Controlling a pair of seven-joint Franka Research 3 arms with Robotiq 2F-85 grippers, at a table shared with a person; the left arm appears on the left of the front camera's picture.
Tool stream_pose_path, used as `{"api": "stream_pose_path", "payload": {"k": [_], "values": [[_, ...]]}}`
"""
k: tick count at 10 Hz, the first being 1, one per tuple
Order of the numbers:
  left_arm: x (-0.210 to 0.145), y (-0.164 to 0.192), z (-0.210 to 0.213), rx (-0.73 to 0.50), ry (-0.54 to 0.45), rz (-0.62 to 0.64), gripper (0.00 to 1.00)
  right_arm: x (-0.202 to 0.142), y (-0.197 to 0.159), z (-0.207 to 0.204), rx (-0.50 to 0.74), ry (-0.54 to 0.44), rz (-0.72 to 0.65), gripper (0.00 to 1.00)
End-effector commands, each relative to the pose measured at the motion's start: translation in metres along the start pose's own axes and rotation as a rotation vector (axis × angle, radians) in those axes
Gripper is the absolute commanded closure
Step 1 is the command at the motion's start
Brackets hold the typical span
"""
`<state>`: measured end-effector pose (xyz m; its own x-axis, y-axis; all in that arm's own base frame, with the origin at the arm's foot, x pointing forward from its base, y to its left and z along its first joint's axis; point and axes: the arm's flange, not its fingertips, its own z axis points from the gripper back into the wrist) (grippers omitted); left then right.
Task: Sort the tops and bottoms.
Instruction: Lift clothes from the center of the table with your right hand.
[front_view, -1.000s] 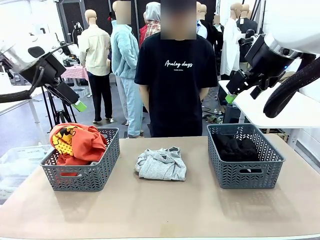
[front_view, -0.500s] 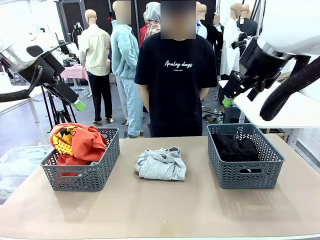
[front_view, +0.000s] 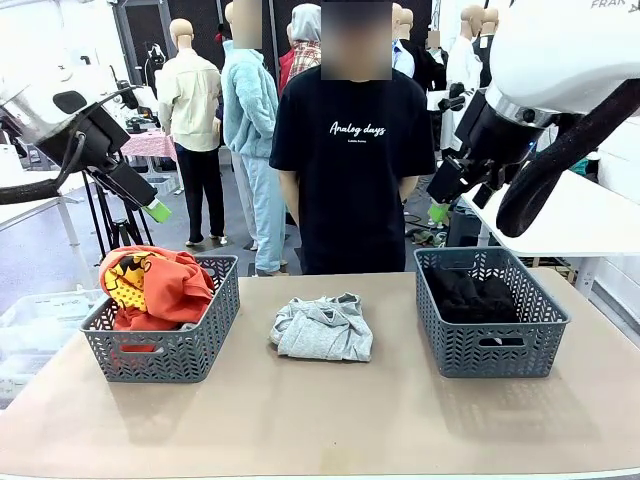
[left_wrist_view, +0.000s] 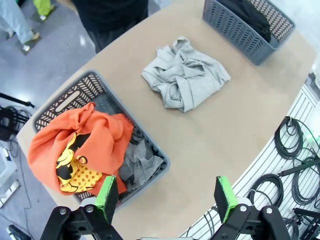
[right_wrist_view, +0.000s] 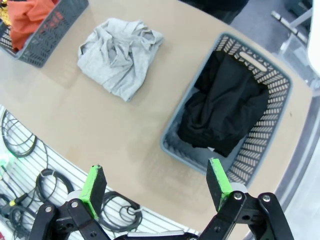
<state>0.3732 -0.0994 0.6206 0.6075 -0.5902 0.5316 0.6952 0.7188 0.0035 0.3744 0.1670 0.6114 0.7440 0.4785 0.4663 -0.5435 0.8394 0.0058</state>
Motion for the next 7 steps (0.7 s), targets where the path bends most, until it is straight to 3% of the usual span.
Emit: {"api": "stream_pose_path", "payload": {"k": [1, 5, 7], "values": [[-0.002, 0.0, 0.001, 0.003, 0.004, 0.001, 0.0, 0.0, -0.003, 0.002, -0.002, -0.042, 0.034, 0.0], [-0.002, 0.0, 0.001, 0.003, 0.004, 0.001, 0.0, 0.001, 0.0, 0.005, -0.005, -0.019, 0.014, 0.0], [-0.002, 0.0, 0.001, 0.003, 0.004, 0.001, 0.0, 0.034, -0.003, -0.028, -0.048, -0.073, 0.004, 0.0]]}}
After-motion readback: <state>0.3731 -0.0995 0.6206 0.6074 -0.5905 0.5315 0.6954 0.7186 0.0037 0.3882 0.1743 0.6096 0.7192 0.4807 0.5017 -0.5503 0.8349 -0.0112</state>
